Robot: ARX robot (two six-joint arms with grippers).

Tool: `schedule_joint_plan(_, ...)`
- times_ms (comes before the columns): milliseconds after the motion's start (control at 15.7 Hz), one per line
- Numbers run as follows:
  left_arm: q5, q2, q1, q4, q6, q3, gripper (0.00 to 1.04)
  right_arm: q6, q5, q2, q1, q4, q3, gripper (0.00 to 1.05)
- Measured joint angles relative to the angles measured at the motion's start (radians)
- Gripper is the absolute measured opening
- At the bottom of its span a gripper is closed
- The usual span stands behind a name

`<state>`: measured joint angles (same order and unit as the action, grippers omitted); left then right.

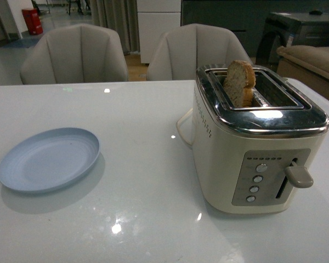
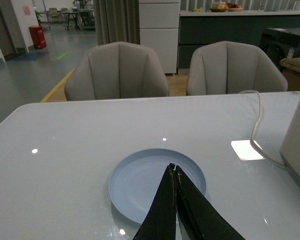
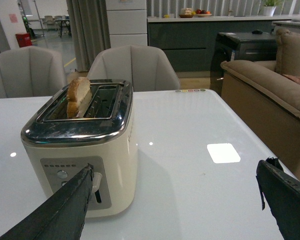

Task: Left arm holds plate, right arm toasts bread

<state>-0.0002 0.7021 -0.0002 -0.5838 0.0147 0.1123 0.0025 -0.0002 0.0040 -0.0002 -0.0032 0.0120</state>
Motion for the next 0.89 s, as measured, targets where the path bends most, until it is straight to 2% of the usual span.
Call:
schedule_joint_plan(383,0.000,-0.213,0.000,0.142,0.000,-0.070,0.02,0.000,0.000,0.000,0.000,0.000,0.000,0.98)
schedule_joint_plan(447,0.000,-0.222,0.000,0.096,0.000,-0.101,0.02,0.000,0.000,0.000,0.000,0.000,0.000,0.98)
schedule_joint_plan(894,0.000,-0.428,0.000,0.308,0.000,-0.102,0.02,0.000,0.000,0.000,0.000,0.000,0.000,0.98)
